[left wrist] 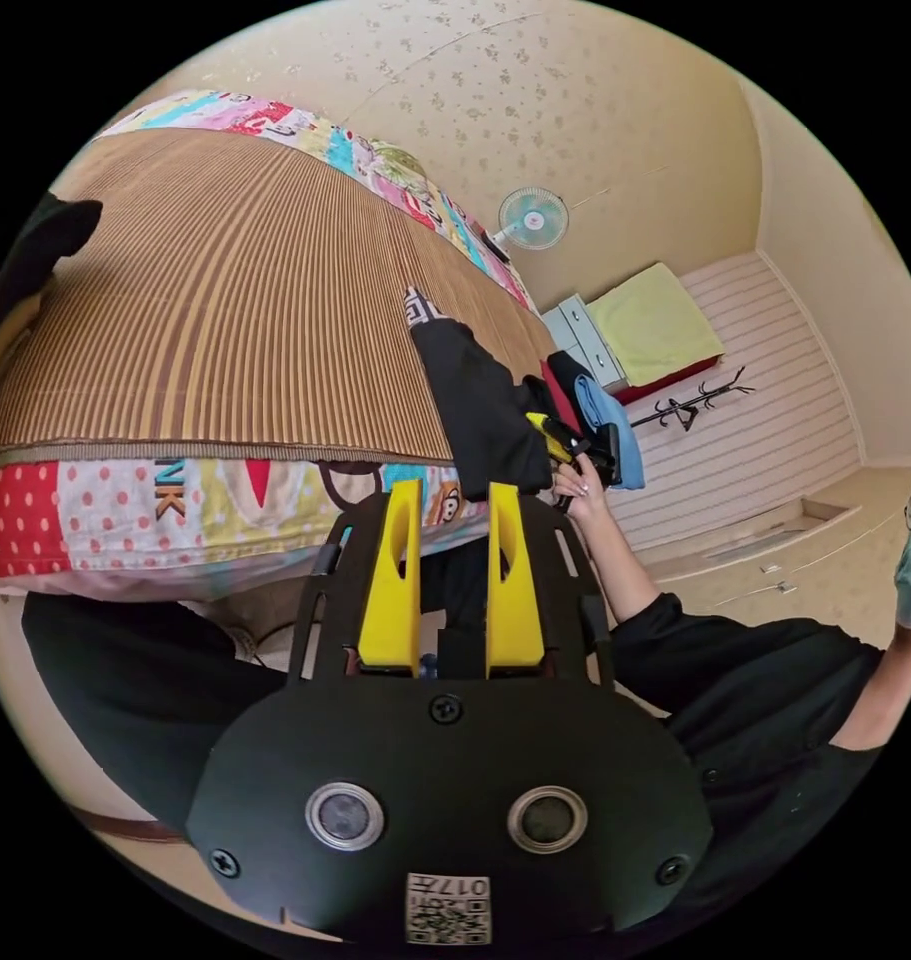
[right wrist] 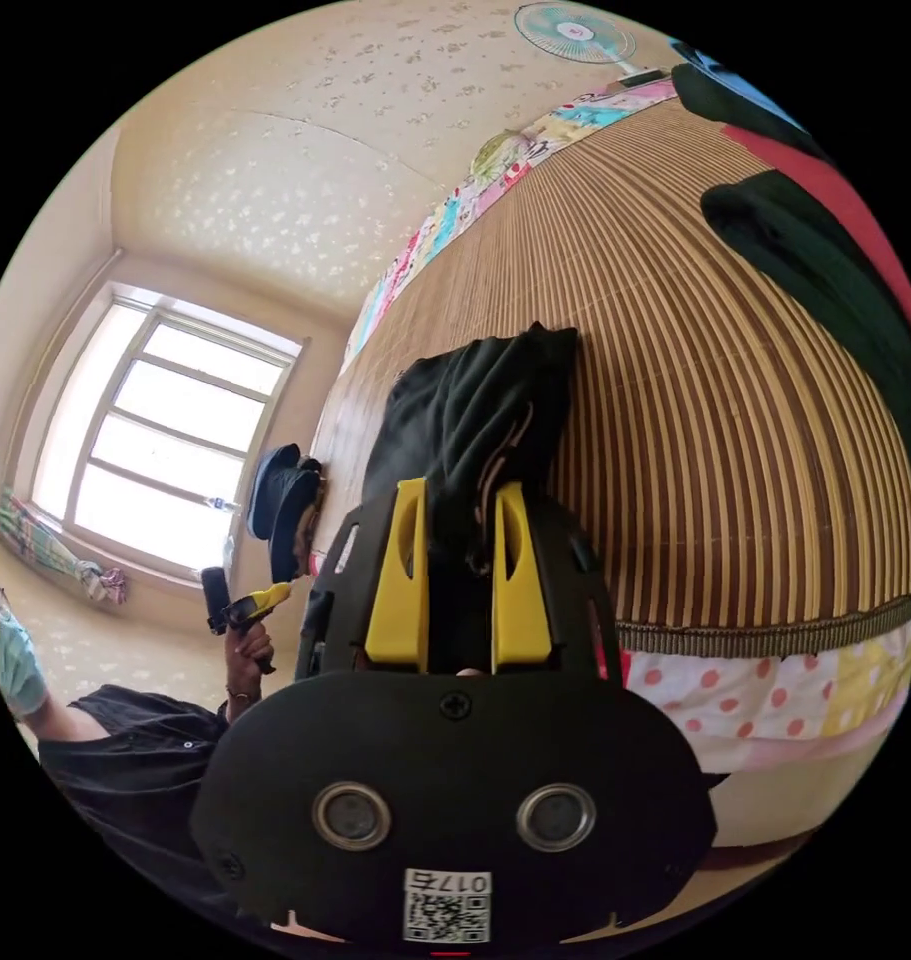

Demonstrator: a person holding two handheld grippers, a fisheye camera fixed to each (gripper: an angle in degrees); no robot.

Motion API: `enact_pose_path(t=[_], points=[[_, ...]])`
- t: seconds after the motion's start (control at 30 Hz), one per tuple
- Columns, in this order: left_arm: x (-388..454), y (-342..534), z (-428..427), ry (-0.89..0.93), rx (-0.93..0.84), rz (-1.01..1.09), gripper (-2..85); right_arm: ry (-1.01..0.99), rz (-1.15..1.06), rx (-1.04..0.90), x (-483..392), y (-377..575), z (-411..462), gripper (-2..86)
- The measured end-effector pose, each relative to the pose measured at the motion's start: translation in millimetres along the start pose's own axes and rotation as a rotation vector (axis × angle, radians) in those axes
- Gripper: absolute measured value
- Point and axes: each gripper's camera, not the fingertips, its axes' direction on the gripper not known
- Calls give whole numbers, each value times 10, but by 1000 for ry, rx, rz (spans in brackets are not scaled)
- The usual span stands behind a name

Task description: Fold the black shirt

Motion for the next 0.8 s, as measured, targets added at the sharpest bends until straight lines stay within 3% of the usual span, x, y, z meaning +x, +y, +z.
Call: enact_pose_path(t=[0.3, 0.43, 0.7, 0.8], points=[[-62, -68, 436, 54, -77, -14, 112, 47, 4, 55, -15, 802, -222, 90], [-78, -196, 514, 71, -90, 5, 113, 51, -36, 54, -147, 816, -437, 42], [-276, -475, 1039, 201, -101, -24, 129, 55, 27, 43, 119, 814, -431, 35], [-292, -547, 1201, 163, -113, -52, 138, 37, 47, 54, 128, 814, -502, 44]])
